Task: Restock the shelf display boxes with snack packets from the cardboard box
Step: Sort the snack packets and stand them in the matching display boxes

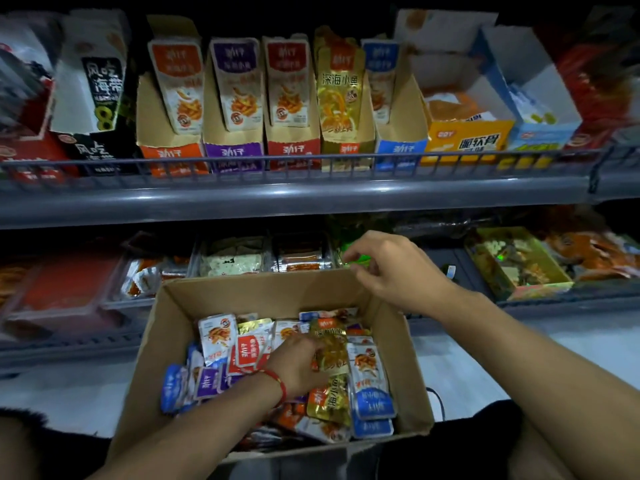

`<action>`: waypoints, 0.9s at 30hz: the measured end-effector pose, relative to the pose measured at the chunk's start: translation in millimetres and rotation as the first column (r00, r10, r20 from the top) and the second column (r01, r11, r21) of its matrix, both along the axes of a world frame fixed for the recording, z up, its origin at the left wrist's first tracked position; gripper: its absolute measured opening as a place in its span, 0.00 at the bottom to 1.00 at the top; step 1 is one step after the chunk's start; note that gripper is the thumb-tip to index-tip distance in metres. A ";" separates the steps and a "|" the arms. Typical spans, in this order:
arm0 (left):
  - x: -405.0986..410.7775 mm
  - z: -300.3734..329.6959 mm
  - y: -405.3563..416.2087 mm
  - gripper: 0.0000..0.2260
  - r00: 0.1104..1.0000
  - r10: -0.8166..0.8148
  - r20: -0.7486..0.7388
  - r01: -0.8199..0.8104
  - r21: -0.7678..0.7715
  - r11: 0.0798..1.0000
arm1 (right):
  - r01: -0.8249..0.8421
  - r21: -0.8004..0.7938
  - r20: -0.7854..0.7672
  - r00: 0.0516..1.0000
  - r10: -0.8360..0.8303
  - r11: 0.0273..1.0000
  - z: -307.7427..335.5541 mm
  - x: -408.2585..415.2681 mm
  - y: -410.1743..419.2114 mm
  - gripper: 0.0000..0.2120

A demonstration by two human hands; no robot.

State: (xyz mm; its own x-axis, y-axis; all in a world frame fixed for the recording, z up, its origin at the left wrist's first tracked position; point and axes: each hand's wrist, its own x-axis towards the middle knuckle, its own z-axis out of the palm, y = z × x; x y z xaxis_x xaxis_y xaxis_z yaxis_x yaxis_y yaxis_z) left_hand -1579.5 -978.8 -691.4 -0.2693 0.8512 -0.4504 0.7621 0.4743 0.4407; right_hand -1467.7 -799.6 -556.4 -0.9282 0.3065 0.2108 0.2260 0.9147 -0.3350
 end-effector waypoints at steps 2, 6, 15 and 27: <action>5.9 -7.3 9.6 0.30 0.966 -0.196 -0.168 0.200 0.011 0.980 | 0.013 -0.025 0.014 1.000 -0.012 1.000 -1.4 -1.6 2.6 0.10; 8.6 -7.4 19.9 0.20 0.895 -0.289 -0.341 0.301 -0.016 0.953 | -0.004 -0.049 0.047 0.999 0.006 0.999 -4.5 -4.4 4.9 0.09; -29.4 46.1 -19.1 0.07 0.904 -0.131 -0.406 0.271 0.308 0.912 | -0.046 -0.144 0.179 0.981 0.071 0.989 -13.5 -6.0 4.0 0.07; -28.1 102.1 -45.7 0.06 0.994 0.108 -0.016 -0.052 0.800 0.598 | 0.151 -0.439 0.448 0.891 0.070 0.886 -23.5 -8.8 -15.7 0.25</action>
State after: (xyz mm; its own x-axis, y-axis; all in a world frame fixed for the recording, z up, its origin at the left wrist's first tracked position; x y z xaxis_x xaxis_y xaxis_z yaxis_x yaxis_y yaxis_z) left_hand -1607.6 -1024.5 -589.3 -0.3553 0.8377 0.4147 0.7750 0.0160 0.6317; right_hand -1476.5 -815.4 -579.9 -0.8713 0.3035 -0.3857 0.4827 0.6725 -0.5610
